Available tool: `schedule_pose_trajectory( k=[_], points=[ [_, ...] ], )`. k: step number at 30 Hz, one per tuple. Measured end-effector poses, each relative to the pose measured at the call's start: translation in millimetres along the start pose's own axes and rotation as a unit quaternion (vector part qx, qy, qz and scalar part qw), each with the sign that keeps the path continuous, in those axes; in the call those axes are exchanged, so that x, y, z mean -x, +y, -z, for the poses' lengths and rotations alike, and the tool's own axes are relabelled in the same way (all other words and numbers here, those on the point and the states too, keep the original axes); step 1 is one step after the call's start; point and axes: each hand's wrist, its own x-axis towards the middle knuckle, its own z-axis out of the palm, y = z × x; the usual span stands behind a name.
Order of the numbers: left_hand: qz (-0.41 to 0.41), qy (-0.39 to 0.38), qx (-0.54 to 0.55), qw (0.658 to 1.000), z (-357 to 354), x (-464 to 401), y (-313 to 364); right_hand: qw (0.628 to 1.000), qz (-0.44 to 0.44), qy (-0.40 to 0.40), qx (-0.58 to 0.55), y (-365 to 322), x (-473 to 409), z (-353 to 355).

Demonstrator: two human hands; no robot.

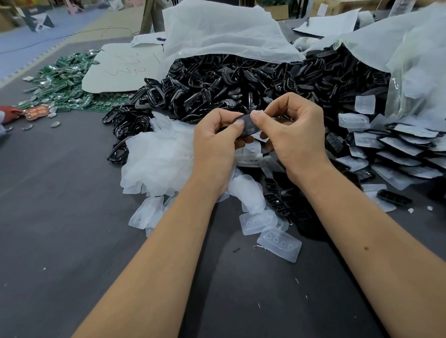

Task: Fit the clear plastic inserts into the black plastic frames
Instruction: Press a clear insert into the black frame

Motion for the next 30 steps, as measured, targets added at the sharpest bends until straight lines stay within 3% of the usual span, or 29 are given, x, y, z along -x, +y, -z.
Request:
schedule_pose_trajectory(
  k=[8, 17, 30],
  points=[
    [0.006, 0.010, 0.021, 1.000, -0.2, -1.3, 0.7, 1.000, -0.019, -0.004, -0.014, -2.9, 2.0, -0.1],
    [0.012, 0.003, 0.029, 0.999, -1.1, 0.9, 4.5, 0.983, -0.117, -0.071, -0.127, -4.5, 1.0, 0.3],
    [0.005, 0.008, 0.008, 1.000, -2.7, -0.3, 3.4, 0.980, -0.130, -0.066, -0.133, -1.6, -0.8, -0.3]
  ],
)
